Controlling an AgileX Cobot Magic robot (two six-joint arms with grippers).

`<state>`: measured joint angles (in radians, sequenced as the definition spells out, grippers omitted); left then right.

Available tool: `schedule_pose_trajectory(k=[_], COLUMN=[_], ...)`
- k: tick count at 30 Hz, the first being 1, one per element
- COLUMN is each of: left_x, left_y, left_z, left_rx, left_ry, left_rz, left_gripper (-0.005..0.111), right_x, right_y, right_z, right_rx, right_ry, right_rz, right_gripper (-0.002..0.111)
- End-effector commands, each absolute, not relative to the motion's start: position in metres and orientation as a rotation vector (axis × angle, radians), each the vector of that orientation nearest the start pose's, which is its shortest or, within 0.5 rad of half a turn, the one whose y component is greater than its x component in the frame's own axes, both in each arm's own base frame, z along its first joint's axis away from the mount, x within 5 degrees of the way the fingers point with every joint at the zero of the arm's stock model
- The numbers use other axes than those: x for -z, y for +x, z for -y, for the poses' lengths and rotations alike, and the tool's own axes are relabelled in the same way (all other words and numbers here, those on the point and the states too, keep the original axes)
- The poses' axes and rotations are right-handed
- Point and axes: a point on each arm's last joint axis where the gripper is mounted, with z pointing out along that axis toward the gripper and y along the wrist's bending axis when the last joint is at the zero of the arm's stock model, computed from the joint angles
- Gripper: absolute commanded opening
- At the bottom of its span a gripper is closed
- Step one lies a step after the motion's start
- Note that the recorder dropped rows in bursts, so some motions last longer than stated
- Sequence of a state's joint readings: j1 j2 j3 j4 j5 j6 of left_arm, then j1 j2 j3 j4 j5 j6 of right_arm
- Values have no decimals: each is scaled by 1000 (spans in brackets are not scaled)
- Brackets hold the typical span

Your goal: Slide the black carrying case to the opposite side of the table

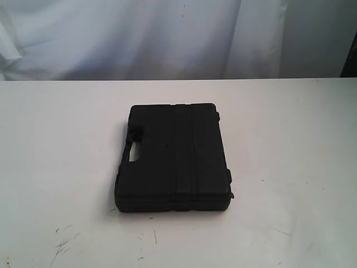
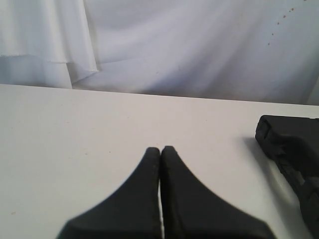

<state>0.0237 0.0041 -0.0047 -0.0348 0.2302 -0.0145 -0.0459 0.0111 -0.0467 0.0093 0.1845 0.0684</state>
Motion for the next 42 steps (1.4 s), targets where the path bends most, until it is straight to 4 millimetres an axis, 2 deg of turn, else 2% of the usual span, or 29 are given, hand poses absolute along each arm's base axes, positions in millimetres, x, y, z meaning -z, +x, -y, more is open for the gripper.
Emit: schedule_pose_trajectory(k=[1,11,16,42], left_x=[-193,-193,-193,-193], left_y=[56,56,56,56], left_z=[-1,-1,-1,-1], left_rx=[27,27,27,27], left_ry=[-58,-58,-58,-58], left_rz=[-1704,-1704,-1704,-1704], left_gripper=[0,0,0,0], right_x=[-199,-194,-184,-182], right_y=[56,56,54,53], right_z=[3,3,2,2], right_rx=[-20,25,23,0], right_ry=[102,53,56,77], right_rz=[-1641,-1690,-1808,-1828], right_gripper=[0,0,0,0])
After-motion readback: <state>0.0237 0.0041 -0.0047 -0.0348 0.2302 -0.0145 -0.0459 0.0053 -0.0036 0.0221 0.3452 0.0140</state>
